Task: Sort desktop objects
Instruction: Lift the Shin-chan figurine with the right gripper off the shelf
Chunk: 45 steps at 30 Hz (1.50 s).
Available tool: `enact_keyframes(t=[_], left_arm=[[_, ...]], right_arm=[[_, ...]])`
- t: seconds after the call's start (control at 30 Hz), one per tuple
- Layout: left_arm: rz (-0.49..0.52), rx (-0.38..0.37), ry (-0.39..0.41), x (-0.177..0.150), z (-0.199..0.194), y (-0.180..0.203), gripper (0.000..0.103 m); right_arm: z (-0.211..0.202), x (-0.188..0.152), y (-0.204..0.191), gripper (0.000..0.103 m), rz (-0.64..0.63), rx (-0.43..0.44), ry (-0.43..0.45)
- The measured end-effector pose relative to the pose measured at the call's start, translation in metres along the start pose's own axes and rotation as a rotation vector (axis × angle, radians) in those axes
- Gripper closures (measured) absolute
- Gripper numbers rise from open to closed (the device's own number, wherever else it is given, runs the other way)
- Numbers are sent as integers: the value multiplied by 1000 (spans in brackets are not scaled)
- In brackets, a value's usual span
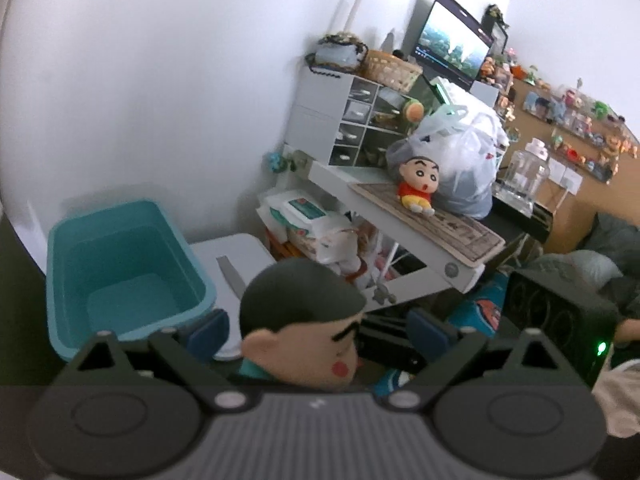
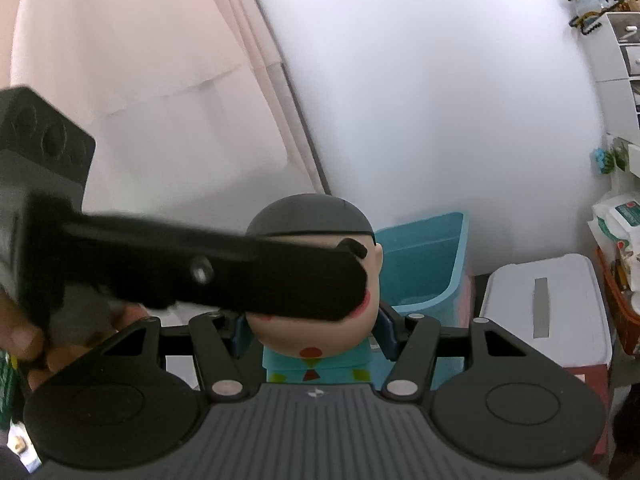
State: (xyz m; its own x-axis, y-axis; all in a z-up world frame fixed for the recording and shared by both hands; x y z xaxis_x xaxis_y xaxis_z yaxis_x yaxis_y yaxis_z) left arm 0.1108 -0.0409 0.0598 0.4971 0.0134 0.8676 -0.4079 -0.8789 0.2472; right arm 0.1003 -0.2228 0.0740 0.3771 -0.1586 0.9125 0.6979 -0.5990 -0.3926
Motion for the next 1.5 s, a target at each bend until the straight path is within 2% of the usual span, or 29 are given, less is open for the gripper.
enact_keyframes(t=[0.2,0.53,0.87,1.03,1.17,1.37,1.5], left_arm=[[17,-18,6,12,-5,9,6],[-22,5,64,22,-16,24,6],[-24,76,116,25,-28,34,5],[-93,66,162,26,-35,26,5],[-83,84,182,25,-38,23,5],[-28,122,170,16,-37,19,5],[-10,110,136,1,-27,11,5]], right_arm=[[-13,12,-14,40,16,44,37],[-36,31,-23,40,37,14,81],[-52,40,-31,40,30,-34,63],[-63,49,-33,40,16,-34,71],[-62,48,-33,40,23,-34,65],[-58,38,-33,40,-36,20,85],[-52,25,-20,40,-56,21,45]])
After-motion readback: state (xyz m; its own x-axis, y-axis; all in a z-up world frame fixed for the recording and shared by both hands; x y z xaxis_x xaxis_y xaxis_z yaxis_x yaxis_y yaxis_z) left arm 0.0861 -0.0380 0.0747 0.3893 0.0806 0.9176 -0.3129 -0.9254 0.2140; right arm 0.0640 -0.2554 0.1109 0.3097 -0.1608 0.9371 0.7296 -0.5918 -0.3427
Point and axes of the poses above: each gripper's, at about its wrist camera, not at the fingertips, and z roughly the way its jaws point, y to its right, x to its top, the point moved 5 cm from there along z, roughly the way its jaws point, and after that the axes turned 7 degrees about y, right-handed, at the moved point
